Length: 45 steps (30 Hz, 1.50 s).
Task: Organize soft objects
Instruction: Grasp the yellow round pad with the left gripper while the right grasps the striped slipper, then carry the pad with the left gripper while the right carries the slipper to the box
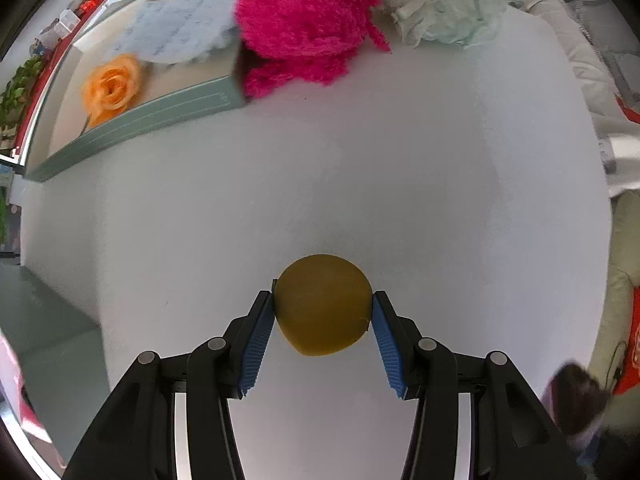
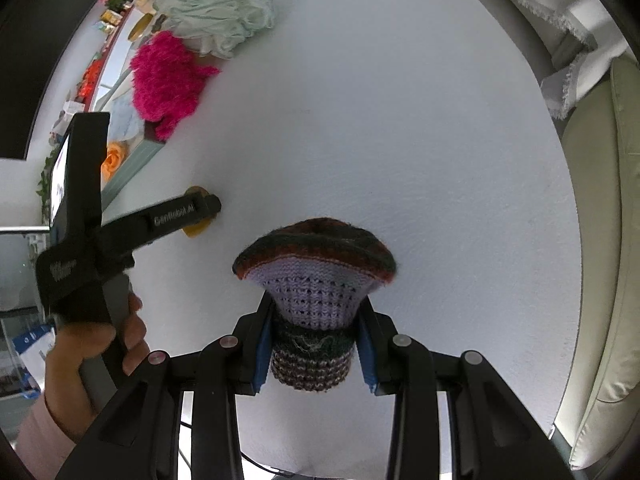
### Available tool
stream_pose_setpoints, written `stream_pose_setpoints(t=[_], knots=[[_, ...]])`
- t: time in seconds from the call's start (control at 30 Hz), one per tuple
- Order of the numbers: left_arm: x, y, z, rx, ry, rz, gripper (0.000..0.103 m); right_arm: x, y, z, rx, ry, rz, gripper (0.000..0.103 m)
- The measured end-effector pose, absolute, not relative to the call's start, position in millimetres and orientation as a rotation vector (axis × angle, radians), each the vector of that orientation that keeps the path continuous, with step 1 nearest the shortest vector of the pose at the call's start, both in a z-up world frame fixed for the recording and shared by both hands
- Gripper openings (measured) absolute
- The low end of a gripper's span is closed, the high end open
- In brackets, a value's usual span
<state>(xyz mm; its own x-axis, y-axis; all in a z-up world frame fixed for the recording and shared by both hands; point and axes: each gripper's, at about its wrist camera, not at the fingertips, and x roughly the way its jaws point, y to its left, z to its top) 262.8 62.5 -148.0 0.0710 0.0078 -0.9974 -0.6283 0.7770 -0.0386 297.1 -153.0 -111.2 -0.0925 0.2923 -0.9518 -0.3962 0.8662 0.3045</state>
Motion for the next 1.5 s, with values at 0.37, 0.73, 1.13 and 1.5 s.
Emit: stream_pose_setpoints(t=[0.37, 0.73, 1.13, 1.5], knots=[[167, 59, -85, -0.57, 1.346, 0.506, 0.051, 253, -113, -89, -0.188, 1.523, 0.646, 0.039], [75, 89, -44, -0.631, 1.22, 0.606, 0.051, 191, -56, -59, -0.291, 1.468, 0.76, 0.039], [-71, 135, -15, -0.776, 1.078, 0.862, 0.051, 100, 40, -26, -0.464, 1.394, 0.99, 0.039], [-155, 164, -52, -0.92, 1.083, 1.061, 0.051, -3, 120, -34, -0.68, 1.374, 1.194, 0.039]])
